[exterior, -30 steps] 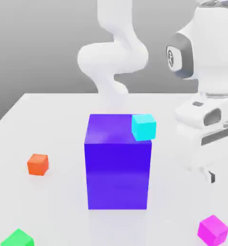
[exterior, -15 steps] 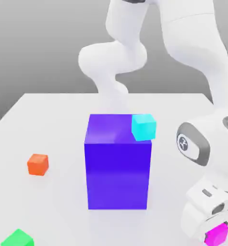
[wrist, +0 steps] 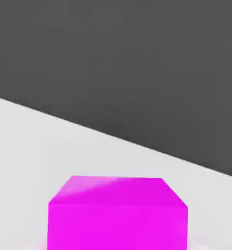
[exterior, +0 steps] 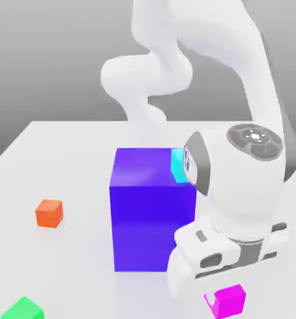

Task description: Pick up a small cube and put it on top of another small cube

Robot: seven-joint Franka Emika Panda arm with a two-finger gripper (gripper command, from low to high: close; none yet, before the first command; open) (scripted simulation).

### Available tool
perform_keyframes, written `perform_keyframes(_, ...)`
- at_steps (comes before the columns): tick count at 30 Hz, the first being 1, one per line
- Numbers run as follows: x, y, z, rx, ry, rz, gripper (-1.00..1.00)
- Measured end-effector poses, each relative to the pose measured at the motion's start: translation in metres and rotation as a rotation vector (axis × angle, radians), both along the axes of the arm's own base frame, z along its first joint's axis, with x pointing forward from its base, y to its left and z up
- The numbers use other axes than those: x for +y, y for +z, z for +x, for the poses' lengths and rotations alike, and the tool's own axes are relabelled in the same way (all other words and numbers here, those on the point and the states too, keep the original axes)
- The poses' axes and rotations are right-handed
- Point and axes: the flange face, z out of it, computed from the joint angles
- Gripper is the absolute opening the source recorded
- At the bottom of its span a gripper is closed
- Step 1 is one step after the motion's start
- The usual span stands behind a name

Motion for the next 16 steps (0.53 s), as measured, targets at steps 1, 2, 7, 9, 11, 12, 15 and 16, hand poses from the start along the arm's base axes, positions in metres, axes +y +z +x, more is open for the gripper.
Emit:
perform_keyframes(1,-0.025,0.002,0.003,0.001,-0.036,0.0,-1.0)
perform_keyframes(2,-0.05,0.005,0.005,0.001,-0.072,0.0,-1.0)
perform_keyframes(7,-0.175,0.025,0.0,-0.014,-0.248,0.005,-1.0)
perform_keyframes(9,-0.225,0.03,-0.008,-0.027,-0.317,0.006,-1.0)
perform_keyframes(11,-0.26,0.01,-0.014,-0.038,-0.364,0.006,-1.0)
perform_keyframes(12,-0.266,-0.005,-0.016,-0.038,-0.373,0.006,-1.0)
perform_keyframes(15,-0.269,-0.014,-0.017,-0.039,-0.378,0.006,1.0)
perform_keyframes(16,-0.269,-0.014,-0.017,-0.039,-0.378,0.006,1.0)
